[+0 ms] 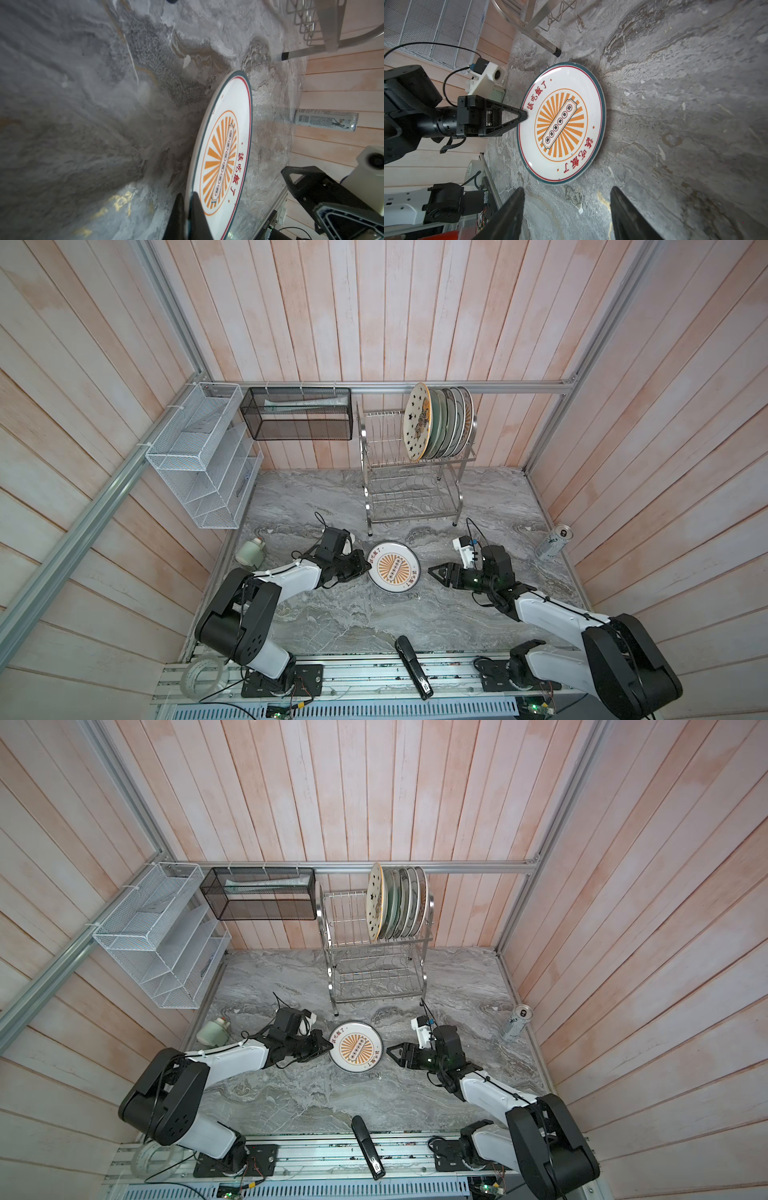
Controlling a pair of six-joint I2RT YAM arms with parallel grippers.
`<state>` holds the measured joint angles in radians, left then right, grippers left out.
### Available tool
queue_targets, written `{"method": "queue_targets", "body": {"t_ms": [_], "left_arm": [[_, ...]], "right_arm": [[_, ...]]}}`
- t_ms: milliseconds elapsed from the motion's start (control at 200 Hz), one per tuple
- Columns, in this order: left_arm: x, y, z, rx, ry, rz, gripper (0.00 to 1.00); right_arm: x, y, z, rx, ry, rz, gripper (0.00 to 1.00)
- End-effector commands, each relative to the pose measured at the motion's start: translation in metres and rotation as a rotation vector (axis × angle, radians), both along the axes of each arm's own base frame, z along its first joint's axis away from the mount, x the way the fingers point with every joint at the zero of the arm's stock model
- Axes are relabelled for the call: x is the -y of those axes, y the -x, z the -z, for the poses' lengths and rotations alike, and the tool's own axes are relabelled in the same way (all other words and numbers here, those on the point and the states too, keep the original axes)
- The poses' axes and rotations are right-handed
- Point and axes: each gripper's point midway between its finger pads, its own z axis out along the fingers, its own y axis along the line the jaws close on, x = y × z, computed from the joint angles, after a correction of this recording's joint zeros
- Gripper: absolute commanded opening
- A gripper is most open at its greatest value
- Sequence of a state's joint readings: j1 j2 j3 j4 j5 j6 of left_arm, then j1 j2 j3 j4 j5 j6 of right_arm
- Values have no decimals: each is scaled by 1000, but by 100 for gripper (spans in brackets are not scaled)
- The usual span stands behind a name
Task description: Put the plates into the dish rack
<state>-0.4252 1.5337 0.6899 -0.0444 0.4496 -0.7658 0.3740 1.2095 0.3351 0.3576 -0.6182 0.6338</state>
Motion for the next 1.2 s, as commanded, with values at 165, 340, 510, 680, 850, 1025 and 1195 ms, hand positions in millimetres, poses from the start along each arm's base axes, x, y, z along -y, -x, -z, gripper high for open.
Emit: {"method": "queue_targets", "body": {"t_ms": [165,340,510,680,850,1025,1195], "left_arm": [[1,-11,-48,115,47,-8,0],[10,-13,-71,167,126,5,0],[13,-12,-86,205,152,33,0],[19,-8,-105,254,204,72,0],[24,-6,-123,297,235,112,0],[28,-4,-129,312,265,136,0],[28,-3,-131,326,276,135,0]], "right_arm": [[-11,-12,-21,22,-81,-5,66],[-23,-15,-25,20,-100,-24,66],[-36,-18,-32,17,-126,-49,65],[-42,-26,-36,16,-146,-47,62],[-49,-33,-45,26,-183,-61,56],[-56,-35,-62,48,-236,-86,46],[-65,-31,-79,62,-301,-128,39]]}}
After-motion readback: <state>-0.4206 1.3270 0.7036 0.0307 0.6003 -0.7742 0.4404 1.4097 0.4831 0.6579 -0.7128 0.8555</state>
